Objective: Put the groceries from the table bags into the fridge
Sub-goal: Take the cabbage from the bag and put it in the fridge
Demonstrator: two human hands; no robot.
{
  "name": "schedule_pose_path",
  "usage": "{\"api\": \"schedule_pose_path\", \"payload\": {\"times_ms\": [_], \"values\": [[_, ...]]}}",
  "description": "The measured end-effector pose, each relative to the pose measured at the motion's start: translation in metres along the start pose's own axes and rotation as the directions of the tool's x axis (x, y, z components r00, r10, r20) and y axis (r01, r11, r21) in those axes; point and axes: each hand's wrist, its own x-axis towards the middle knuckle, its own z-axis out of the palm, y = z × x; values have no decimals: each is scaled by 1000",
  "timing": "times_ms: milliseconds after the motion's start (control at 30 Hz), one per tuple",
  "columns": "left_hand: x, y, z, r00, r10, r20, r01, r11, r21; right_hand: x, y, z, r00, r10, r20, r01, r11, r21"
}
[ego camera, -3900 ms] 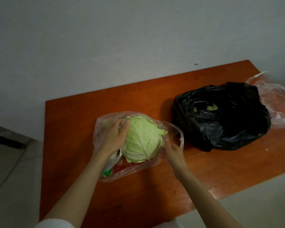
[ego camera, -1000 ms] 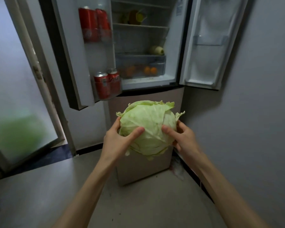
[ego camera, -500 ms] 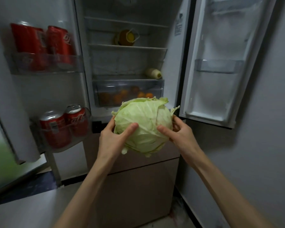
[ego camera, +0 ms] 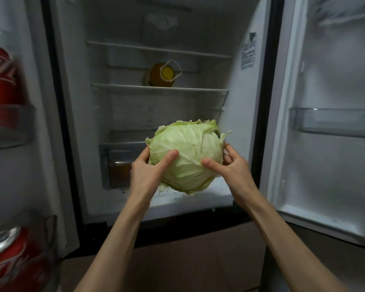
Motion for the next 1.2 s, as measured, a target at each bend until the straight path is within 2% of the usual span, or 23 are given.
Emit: {"api": "schedule_pose_path", "payload": {"times_ms": [200,333,633,867,1067,1200], "values": [[105,-12,31,999,27,45,-27,1000,13,106,34,-2,997,-10,-80,14,999,50],[162,-28,50,1000,26,11,-26,1000,16,170,51,-1,989,-44,-139,49,998,35],[257,-57,64,998,-38,-55,42,997,63,277,92,4,996,3,-86,-2,1000,16],[293,-74,68,990,-111,-90,117,991,62,316,101,8,997,74,-19,-75,996,-43],[317,-88,69,983,-158,-93,170,977,131,338,106,16,997,50,-52,-61,969,-239],[328,-97,74,986,-125,-111,141,978,151,344,111,18,995,54,-84,-85,900,-428]]}}
